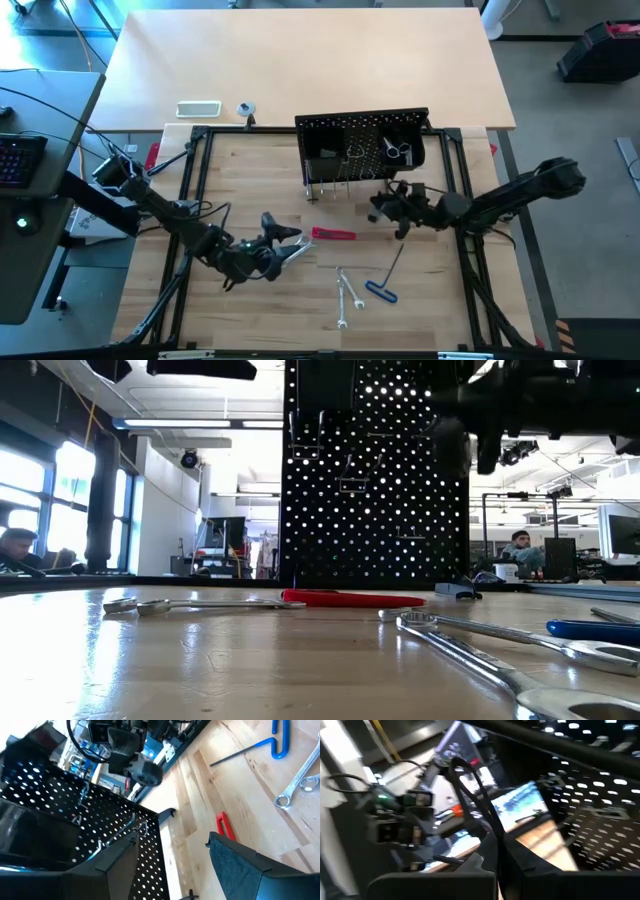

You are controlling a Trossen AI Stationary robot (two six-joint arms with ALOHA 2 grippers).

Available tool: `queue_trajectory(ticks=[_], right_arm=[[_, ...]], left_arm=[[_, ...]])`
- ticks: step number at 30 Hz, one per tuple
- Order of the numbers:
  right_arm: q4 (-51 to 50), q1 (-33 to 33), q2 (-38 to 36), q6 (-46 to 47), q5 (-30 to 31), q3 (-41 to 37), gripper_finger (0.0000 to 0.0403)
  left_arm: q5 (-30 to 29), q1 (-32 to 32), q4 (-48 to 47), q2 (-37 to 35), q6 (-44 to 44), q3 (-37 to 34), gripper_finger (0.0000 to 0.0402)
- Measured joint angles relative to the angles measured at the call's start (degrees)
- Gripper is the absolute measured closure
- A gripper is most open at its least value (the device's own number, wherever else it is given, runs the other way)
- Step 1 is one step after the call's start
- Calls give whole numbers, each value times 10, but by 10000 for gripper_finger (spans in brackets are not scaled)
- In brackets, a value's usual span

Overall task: Hang tools onto peg board
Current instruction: Hang the measuring tape on the peg board

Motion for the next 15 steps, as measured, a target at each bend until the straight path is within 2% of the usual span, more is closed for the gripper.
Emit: queue_trajectory(ticks=[9, 15], right_arm=[[-24, 35, -7, -46, 112, 0, 403], [-24, 75, -11, -98, 225, 1, 403]], left_arm=[[18, 13, -20, 0, -20, 0, 169], [18, 13, -25, 0, -22, 0, 169]])
